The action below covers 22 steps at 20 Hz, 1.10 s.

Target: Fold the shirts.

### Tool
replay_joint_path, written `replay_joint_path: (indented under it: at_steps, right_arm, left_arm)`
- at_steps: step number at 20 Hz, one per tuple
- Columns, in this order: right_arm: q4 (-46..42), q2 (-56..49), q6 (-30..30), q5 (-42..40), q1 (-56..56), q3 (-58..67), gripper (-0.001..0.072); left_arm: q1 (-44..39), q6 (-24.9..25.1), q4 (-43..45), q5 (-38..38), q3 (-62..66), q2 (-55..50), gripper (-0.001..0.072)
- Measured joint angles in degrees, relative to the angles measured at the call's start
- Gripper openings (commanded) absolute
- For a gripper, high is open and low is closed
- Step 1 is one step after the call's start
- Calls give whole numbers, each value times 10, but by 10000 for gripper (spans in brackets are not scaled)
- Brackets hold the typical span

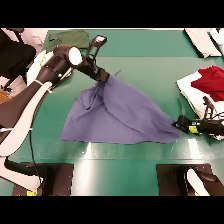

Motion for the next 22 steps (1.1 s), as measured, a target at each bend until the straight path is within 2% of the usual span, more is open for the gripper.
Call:
replay_joint_path:
  at_steps: [1,2,4,5,7,11,14,17,18,22]
  right_arm:
    - [-12,-25,-5,6,0,10,113]
    - [-23,-48,-10,18,0,27,183]
    - [-37,-77,-16,51,0,72,301]
    - [-42,-83,-18,68,0,97,391]
    - [-45,-84,-19,92,0,157,522]
    - [-10,-127,-40,47,21,268,524]
    - [58,-255,-84,45,50,366,523]
    - [97,-396,-109,83,63,448,516]
    - [109,-434,-113,99,60,466,516]
    - [170,-545,-124,170,37,501,516]
  left_arm:
    - [1,1,0,5,0,-10,487]
    - [4,1,4,7,2,-16,552]
    - [17,-13,29,-4,11,-24,552]
    - [28,-26,46,-23,19,-26,552]
    - [59,-50,82,-72,36,-28,551]
    - [131,-89,92,-163,40,-28,552]
    - [163,-96,53,-210,22,-28,551]
    - [188,-92,16,-249,-3,-28,532]
    - [196,-88,4,-258,-14,-28,457]
    - [234,-62,-66,-277,-48,-28,462]
